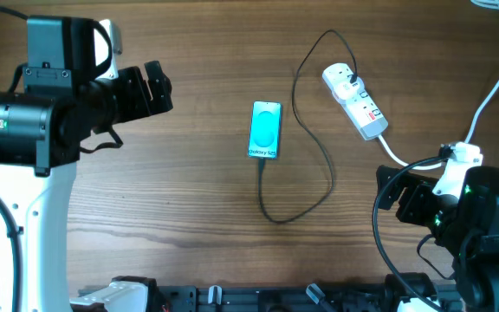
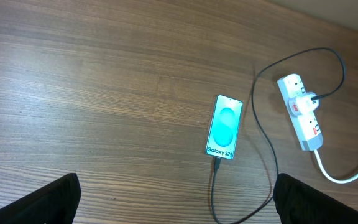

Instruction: Plug charger to phone and switch on socket

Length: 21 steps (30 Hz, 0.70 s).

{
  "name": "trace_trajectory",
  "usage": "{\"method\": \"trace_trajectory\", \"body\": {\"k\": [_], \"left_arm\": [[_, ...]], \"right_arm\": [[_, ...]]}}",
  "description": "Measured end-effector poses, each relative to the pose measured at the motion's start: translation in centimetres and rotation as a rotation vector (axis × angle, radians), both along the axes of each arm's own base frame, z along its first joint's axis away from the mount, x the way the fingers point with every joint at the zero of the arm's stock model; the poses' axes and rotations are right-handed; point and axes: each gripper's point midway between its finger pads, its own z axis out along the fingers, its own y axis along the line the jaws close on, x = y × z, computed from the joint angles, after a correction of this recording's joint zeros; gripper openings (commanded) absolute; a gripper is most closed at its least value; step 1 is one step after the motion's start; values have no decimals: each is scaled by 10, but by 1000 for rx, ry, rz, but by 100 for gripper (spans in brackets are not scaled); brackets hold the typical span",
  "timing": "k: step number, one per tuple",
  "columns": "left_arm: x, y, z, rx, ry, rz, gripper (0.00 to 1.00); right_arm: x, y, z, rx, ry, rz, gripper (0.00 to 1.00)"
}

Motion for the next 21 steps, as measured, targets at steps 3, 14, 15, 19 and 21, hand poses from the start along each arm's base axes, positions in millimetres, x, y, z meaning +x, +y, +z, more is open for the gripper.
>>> {"method": "trace_trajectory", "body": {"k": [3, 14, 15, 19, 21], "left_arm": [[0, 0, 0, 0, 0, 0, 100], [0, 0, 0, 0, 0, 0, 100], [0, 0, 0, 0, 0, 0, 100], [0, 0, 0, 0, 1, 0, 100], [0, 0, 0, 0, 0, 0, 100]], "right_arm": [[0, 2, 0, -1, 0, 8, 100], [-11, -2, 33, -64, -300, 41, 99], [-5, -2, 33, -78, -377, 46, 100], [16, 0, -3, -103, -561, 62, 100], [24, 10, -6, -150, -720, 134, 100]]}}
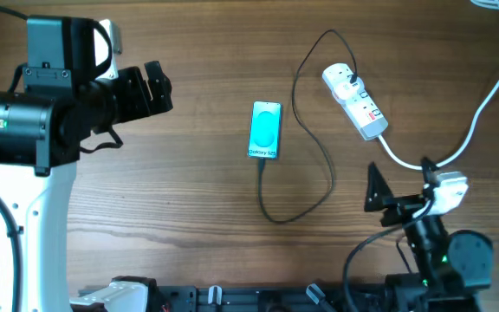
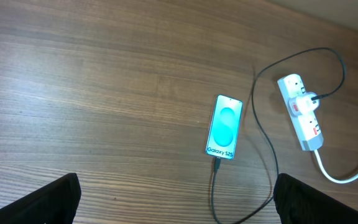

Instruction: Plug charger to phone and switch on socket

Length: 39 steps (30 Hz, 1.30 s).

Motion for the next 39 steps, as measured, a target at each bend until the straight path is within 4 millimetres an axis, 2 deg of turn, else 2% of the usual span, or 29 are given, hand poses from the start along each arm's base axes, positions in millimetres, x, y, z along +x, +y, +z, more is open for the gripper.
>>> {"method": "trace_trajectory", "body": {"k": [3, 7, 10, 15, 39], "left_arm": [[0, 0, 0, 0, -1, 0, 100], [0, 0, 0, 0, 0, 0, 100], [0, 0, 0, 0, 0, 0, 100], [0, 0, 0, 0, 0, 0, 100], [0, 0, 0, 0, 0, 0, 100]], "right_arm": [[4, 11, -11, -104, -127, 65, 99], [13, 12, -39, -153, -140, 70, 100], [17, 8, -46, -156, -163, 46, 100], [22, -6, -67, -114, -97, -34, 100], [23, -9, -68, -112, -90, -54, 100]]}}
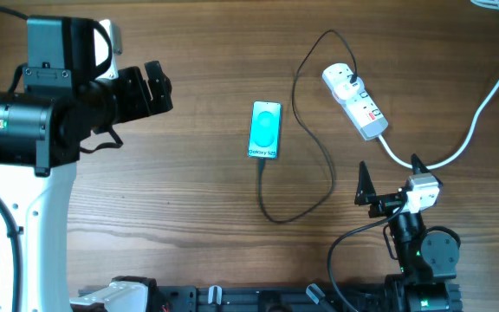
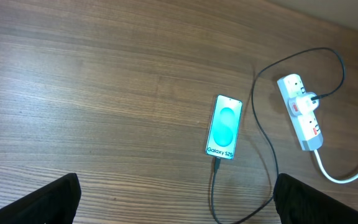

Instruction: Plug charger to phone and switch on socket

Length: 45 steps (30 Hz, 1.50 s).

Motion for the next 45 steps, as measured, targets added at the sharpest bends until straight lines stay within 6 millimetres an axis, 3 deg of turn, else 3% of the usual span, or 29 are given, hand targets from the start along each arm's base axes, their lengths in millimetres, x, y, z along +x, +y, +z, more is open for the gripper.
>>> {"method": "trace_trajectory", "body": {"k": [5, 10, 12, 16, 24, 27, 29, 35, 40, 45], "left_arm": [[-1, 0, -1, 1, 8, 0, 100], [-27, 5, -25, 19, 91, 6, 100], [-35, 6, -31, 14, 41, 7, 100], [-31, 6, -31, -18, -263, 11, 100], [-41, 9, -86, -48, -671, 9, 100], [-51, 13, -107, -47, -724, 21, 100], [-62, 28, -127, -29, -753, 72, 100], [-71, 47, -139, 31, -812, 128, 100], [-78, 47, -141, 74, -885, 105, 100], [-72, 47, -149, 109, -953, 87, 100]], "right_arm": [[0, 0, 0, 0, 0, 0, 100], [0, 0, 0, 0, 0, 0, 100], [0, 0, 0, 0, 0, -1, 100], [0, -1, -1, 0, 3, -4, 100], [0, -1, -1, 0, 3, -4, 100], [0, -1, -1, 0, 3, -4, 100], [0, -1, -1, 0, 4, -4, 100], [0, -1, -1, 0, 4, -4, 100], [0, -1, -1, 0, 4, -4, 100], [0, -1, -1, 0, 4, -4, 100]]}}
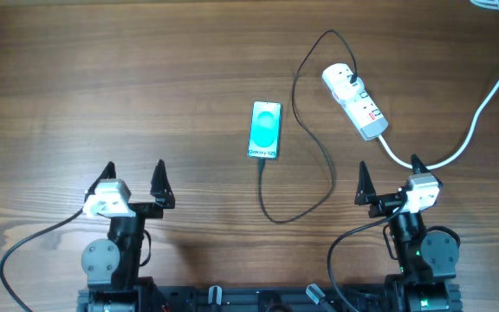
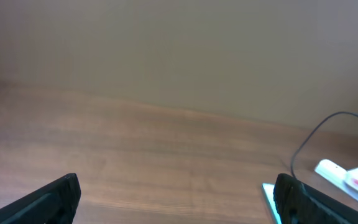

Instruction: Plug charger to phone and switch on socket

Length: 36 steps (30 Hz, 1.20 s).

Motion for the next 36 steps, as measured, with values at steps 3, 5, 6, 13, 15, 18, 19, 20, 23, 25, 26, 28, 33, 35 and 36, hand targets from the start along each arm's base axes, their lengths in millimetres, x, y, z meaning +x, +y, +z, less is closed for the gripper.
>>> {"method": "trace_trajectory", "body": {"k": [3, 5, 6, 13, 15, 18, 19, 20, 23, 25, 26, 28, 33, 35, 36], "left_arm": [[2, -1, -6, 37, -10, -7, 100], [3, -1, -10, 60, -3, -7, 100], [3, -1, -13, 78, 10, -8, 100], [2, 3, -29, 153, 69, 11, 100], [2, 6, -29, 170, 70, 30, 100], [2, 14, -29, 171, 74, 75, 100], [2, 16, -29, 171, 75, 84, 100], [2, 18, -29, 172, 76, 95, 100], [2, 20, -29, 172, 77, 109, 100], [2, 21, -29, 172, 77, 115, 100], [2, 21, -29, 172, 78, 115, 100], [2, 21, -29, 172, 77, 115, 100], [2, 21, -29, 172, 77, 115, 100], [2, 21, -29, 172, 77, 114, 100], [2, 21, -29, 172, 77, 114, 100]], "right_arm": [[0, 0, 0, 0, 0, 0, 100], [0, 0, 0, 0, 0, 0, 100], [0, 0, 0, 0, 0, 0, 100], [0, 0, 0, 0, 0, 0, 100], [0, 0, 0, 0, 0, 0, 100], [0, 0, 0, 0, 0, 0, 100], [0, 0, 0, 0, 0, 0, 100], [0, 0, 0, 0, 0, 0, 100], [0, 0, 0, 0, 0, 0, 100], [0, 0, 0, 0, 0, 0, 100], [0, 0, 0, 0, 0, 0, 100], [0, 0, 0, 0, 0, 0, 100], [0, 0, 0, 0, 0, 0, 100], [0, 0, 0, 0, 0, 0, 100], [0, 0, 0, 0, 0, 0, 100]]}}
